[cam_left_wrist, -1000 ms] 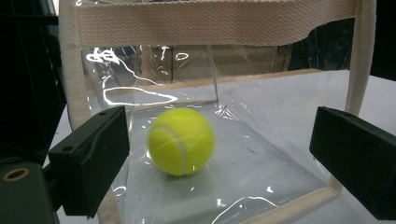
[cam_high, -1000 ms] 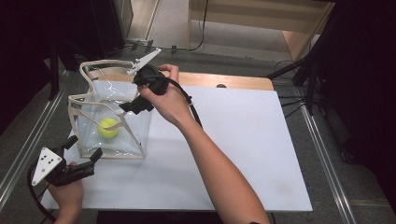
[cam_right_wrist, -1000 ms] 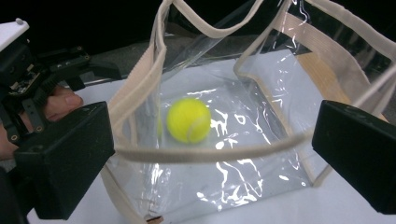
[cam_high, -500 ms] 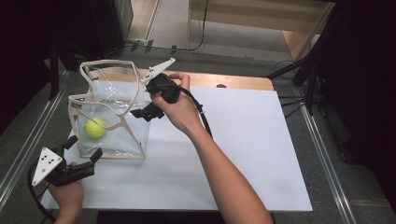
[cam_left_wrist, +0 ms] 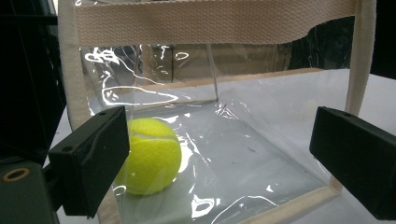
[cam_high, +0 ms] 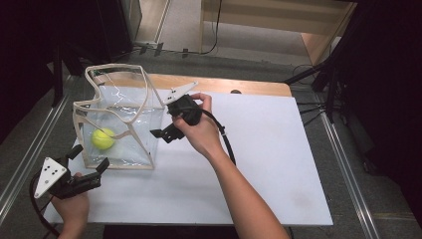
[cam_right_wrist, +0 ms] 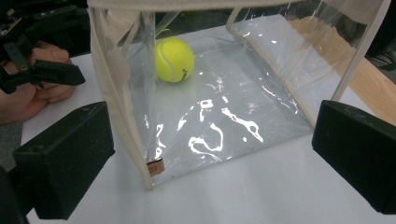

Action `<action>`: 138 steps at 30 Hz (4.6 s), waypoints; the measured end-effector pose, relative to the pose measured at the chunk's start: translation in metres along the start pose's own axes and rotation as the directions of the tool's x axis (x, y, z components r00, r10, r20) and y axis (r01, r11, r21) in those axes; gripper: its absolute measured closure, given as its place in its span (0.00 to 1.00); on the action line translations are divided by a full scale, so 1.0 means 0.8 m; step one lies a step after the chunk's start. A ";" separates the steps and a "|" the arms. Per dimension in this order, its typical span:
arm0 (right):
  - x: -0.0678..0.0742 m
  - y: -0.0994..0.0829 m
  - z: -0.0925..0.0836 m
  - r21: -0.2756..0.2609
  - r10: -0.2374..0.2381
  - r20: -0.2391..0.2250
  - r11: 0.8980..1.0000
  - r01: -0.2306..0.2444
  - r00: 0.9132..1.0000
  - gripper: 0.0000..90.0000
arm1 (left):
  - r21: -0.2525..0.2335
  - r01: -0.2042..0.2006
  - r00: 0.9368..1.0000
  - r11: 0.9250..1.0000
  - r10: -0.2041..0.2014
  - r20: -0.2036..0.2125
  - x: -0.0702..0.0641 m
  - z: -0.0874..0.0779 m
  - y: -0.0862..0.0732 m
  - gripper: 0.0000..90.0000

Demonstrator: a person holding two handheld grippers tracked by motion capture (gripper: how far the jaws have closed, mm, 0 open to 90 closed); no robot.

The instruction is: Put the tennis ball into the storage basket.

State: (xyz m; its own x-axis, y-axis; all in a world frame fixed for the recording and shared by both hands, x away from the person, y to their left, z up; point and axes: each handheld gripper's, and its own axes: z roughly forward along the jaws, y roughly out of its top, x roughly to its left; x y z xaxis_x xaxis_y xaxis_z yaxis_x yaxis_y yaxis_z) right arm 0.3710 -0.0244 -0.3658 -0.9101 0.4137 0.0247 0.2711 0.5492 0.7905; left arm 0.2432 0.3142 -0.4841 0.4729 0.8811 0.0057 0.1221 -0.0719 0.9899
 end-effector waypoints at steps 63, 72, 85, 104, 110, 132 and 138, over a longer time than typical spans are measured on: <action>0.010 -0.195 -0.027 -0.141 0.170 0.112 0.978 -0.153 0.979 0.00 | 0.001 0.003 1.000 1.000 -0.003 0.000 0.000 0.000 0.000 0.06; 0.007 -0.222 -0.051 -0.155 0.207 0.150 0.971 -0.184 0.967 0.00 | 0.003 0.002 1.000 1.000 -0.002 0.001 -0.001 0.000 0.000 0.06; 0.002 -0.259 -0.089 -0.177 0.262 0.202 0.957 -0.228 0.944 0.00 | 0.005 -0.003 1.000 1.000 0.003 0.000 -0.001 0.000 0.000 0.06; 0.001 -0.309 -0.131 -0.190 0.337 0.272 0.937 -0.293 0.901 0.00 | 0.005 -0.004 1.000 1.000 0.004 -0.001 -0.001 0.000 0.000 0.06; 0.002 -0.327 -0.145 -0.197 0.358 0.295 0.930 -0.310 0.886 0.00 | 0.007 -0.005 1.000 1.000 0.005 -0.002 -0.001 0.000 0.000 0.06; 0.009 -0.382 -0.212 -0.264 0.439 0.401 0.896 -0.358 0.804 0.00 | 0.004 -0.001 1.000 1.000 0.001 0.000 -0.001 0.000 0.000 0.06; 0.009 -0.395 -0.229 -0.303 0.471 0.417 0.878 -0.370 0.777 0.00 | 0.001 0.003 1.000 1.000 -0.003 -0.001 0.000 -0.001 0.000 0.06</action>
State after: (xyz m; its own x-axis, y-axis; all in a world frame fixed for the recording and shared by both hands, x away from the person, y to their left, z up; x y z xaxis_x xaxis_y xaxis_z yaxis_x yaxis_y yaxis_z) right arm 0.2214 -0.3280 -0.5029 -0.4491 0.8830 0.1368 0.4799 0.1092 0.8705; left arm 0.2427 0.3143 -0.4838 0.4716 0.8818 0.0030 0.1245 -0.0699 0.9898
